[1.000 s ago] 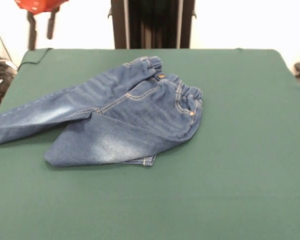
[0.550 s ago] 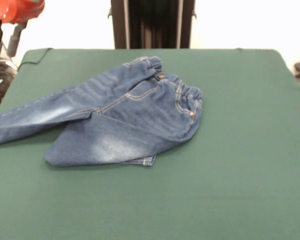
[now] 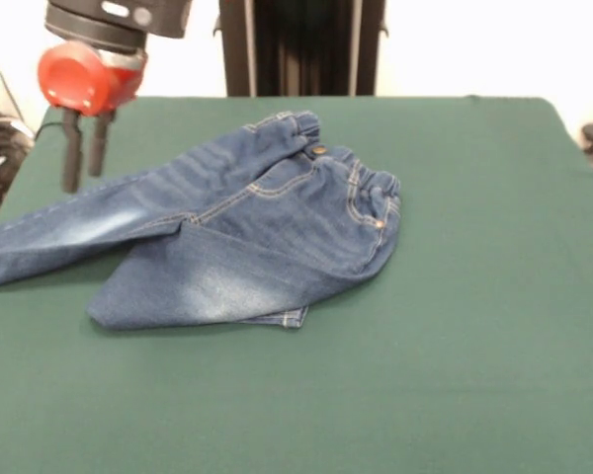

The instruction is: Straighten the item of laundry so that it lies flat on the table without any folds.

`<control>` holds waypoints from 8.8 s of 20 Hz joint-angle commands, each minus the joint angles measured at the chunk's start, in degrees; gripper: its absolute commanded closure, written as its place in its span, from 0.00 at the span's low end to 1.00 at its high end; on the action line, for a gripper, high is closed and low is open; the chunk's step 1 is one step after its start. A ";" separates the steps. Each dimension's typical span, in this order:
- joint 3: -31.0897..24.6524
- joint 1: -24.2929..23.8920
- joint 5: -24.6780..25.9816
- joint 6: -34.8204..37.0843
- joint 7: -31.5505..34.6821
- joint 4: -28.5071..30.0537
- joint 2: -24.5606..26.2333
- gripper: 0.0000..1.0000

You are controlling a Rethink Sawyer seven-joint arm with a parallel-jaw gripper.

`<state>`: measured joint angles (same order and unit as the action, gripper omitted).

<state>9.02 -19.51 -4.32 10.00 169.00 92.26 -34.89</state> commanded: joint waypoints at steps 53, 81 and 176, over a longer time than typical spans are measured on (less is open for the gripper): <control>-13.70 1.82 2.40 14.96 3.74 1.89 9.07 0.00; 14.28 21.02 -5.10 9.91 11.53 -2.45 9.95 0.00; 8.05 18.27 -9.84 8.98 15.37 -9.71 20.62 0.00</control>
<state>12.48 -6.41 -9.49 22.57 169.01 85.79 -20.31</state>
